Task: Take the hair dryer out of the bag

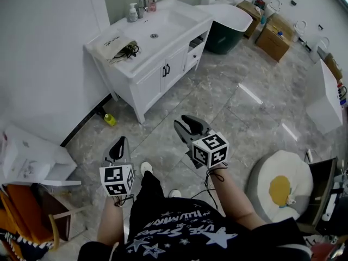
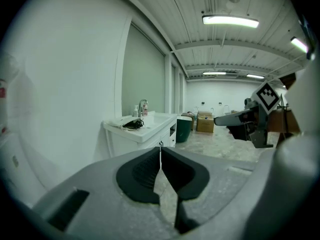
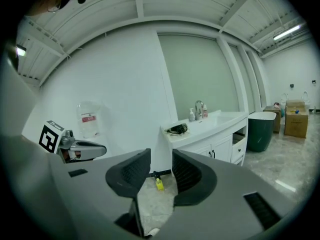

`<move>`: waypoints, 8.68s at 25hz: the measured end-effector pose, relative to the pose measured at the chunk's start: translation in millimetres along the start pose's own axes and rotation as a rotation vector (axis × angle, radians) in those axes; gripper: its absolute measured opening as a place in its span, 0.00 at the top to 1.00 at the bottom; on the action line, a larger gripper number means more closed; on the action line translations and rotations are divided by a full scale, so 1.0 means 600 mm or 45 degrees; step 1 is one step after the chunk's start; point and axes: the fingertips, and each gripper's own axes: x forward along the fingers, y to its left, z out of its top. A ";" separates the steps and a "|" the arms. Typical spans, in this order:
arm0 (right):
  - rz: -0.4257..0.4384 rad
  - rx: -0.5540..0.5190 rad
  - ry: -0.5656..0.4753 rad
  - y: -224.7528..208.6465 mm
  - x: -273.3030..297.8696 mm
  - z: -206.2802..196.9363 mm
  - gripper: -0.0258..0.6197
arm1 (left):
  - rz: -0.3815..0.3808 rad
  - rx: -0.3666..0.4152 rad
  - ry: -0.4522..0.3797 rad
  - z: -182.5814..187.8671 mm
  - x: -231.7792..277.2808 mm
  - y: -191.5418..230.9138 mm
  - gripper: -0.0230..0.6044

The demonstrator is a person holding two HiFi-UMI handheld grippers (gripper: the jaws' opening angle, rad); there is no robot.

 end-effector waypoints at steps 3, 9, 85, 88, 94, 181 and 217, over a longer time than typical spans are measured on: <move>-0.004 0.015 0.040 -0.019 0.055 0.015 0.69 | -0.013 -0.016 -0.013 0.025 0.051 0.037 0.92; -0.020 0.037 0.041 -0.042 0.170 0.078 0.58 | -0.036 -0.052 -0.050 0.079 0.144 0.131 0.82; 0.384 -0.390 0.643 -0.195 0.905 0.166 0.63 | 0.312 0.261 0.390 0.156 0.731 0.462 0.87; 0.348 -0.441 0.717 -0.200 0.921 0.153 0.63 | 0.268 0.203 0.357 0.163 0.737 0.461 0.87; 0.294 -0.530 0.813 -0.197 0.956 0.133 0.59 | 0.193 0.150 0.315 0.173 0.749 0.465 0.87; 0.957 -0.772 0.723 -0.283 0.621 0.111 0.67 | 0.363 0.058 0.423 0.156 0.752 0.369 0.87; 0.332 -0.058 0.169 -0.160 0.418 0.220 0.67 | 0.149 -0.056 -0.057 0.208 0.387 0.246 0.93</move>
